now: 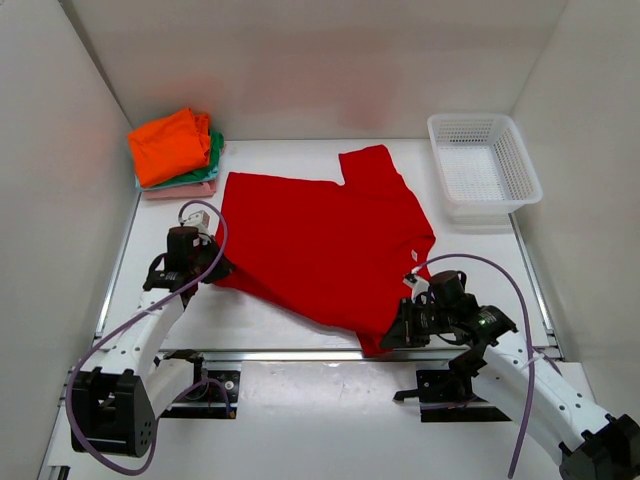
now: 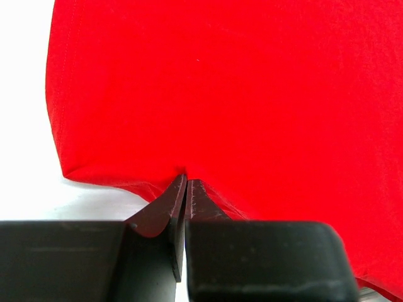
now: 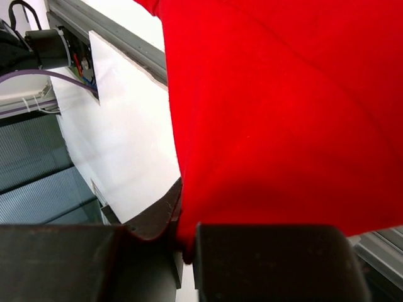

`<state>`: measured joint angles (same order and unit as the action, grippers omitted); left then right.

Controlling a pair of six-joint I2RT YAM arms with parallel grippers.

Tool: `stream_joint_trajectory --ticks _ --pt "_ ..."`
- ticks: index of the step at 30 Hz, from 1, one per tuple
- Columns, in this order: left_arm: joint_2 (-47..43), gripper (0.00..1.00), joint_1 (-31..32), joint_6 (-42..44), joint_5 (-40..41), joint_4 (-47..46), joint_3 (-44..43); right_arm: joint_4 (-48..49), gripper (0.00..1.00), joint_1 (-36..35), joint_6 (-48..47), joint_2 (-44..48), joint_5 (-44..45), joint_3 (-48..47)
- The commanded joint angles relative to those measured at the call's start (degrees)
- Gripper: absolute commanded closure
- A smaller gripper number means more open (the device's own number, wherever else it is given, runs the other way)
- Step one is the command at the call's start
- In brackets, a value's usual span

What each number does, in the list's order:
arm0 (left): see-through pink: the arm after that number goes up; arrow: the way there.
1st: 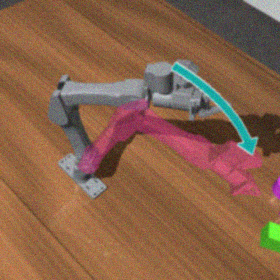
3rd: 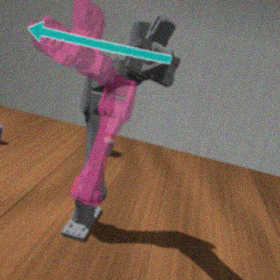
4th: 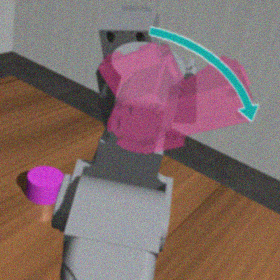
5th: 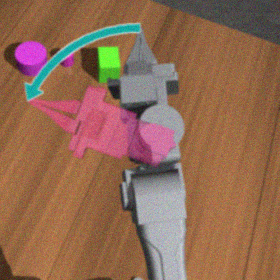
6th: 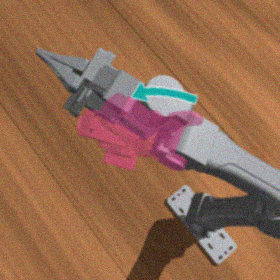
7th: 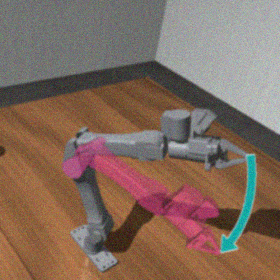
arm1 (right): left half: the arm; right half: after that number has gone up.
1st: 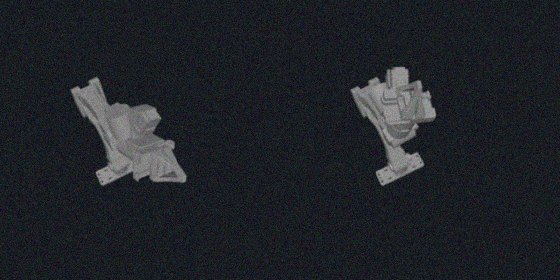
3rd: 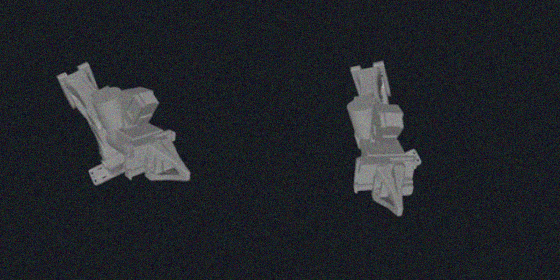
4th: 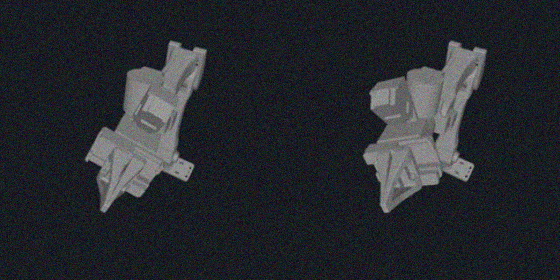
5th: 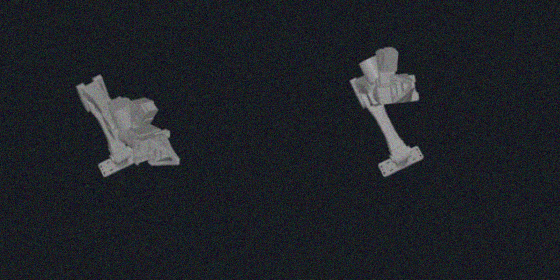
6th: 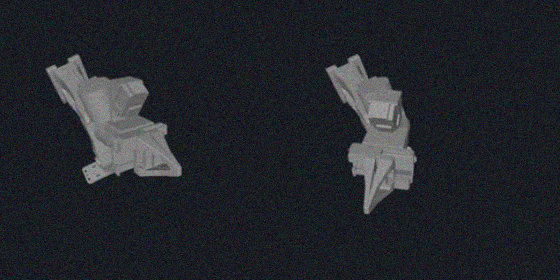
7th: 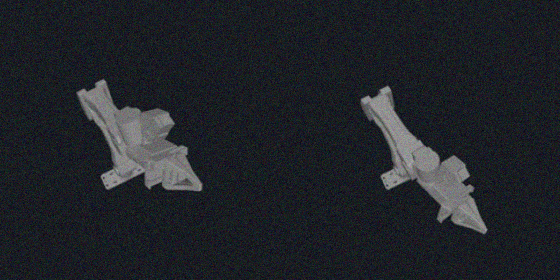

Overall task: Fold and stack the t-shirts
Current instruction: Grap the side of the flattened tshirt closest away from the robot with both arms

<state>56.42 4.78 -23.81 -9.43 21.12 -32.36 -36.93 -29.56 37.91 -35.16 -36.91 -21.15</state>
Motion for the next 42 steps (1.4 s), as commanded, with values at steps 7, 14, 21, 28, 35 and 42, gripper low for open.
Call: stream_joint_trajectory --ticks 7,14,21,28,35,42 --pt "-1.8 0.89 0.0 0.8 0.5 0.8 -1.0 -1.7 1.0 0.2 0.4 3.9 -1.3 0.0" --pt "-2.5 0.89 0.3 0.4 0.6 0.6 -0.2 -0.7 0.9 1.3 -1.3 7.2 -0.4 -1.3" --pt "-2.8 0.88 -0.1 1.0 0.6 0.9 -0.3 -2.4 0.97 3.5 -3.3 7.8 3.6 -3.0" --pt "-3.1 0.88 0.2 0.1 0.6 0.6 0.0 -10.2 0.87 5.5 -8.3 9.2 12.0 -5.4" --pt "-3.6 0.88 0.3 -0.3 0.6 0.1 0.6 -11.7 0.71 4.0 -4.9 10.3 15.8 -4.3" --pt "-3.3 0.89 0.9 -1.1 0.6 -0.9 1.2 -10.0 0.61 -1.0 1.3 5.8 23.5 -5.5"
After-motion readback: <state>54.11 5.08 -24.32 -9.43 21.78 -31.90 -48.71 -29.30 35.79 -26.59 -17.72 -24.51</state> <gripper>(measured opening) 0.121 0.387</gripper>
